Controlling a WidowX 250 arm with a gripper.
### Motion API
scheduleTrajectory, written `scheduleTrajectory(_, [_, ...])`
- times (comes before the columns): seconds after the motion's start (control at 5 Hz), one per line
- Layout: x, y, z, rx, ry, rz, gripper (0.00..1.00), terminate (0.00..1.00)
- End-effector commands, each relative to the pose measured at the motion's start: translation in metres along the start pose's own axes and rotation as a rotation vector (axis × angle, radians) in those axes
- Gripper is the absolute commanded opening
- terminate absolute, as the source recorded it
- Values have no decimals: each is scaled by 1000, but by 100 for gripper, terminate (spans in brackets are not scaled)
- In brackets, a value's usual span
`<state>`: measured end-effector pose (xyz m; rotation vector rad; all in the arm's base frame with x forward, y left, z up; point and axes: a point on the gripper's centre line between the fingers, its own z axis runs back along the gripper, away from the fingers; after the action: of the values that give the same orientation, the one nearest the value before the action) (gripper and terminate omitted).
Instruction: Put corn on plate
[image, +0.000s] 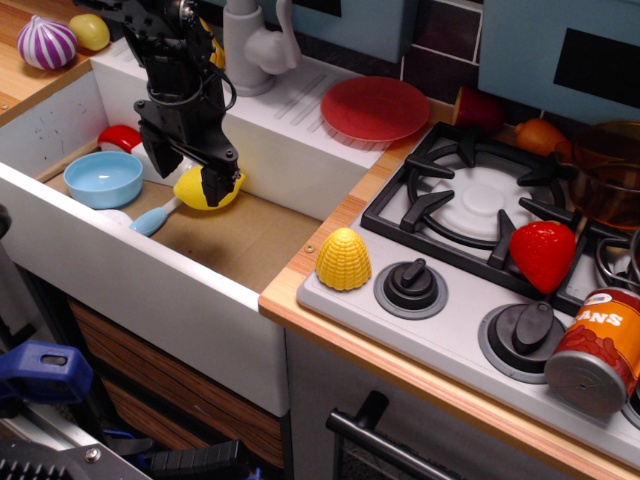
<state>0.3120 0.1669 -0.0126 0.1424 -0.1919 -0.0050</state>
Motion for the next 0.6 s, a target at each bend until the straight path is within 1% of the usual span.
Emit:
scheduleTrajectory(0.0, [0,0,0,0,0,0,100,0])
scheduleTrajectory(0.2, [8,-14,41,43,-26,-53,100,0])
scheduleTrajectory(0.4, [10,-28,80,88,-11,-46,100,0])
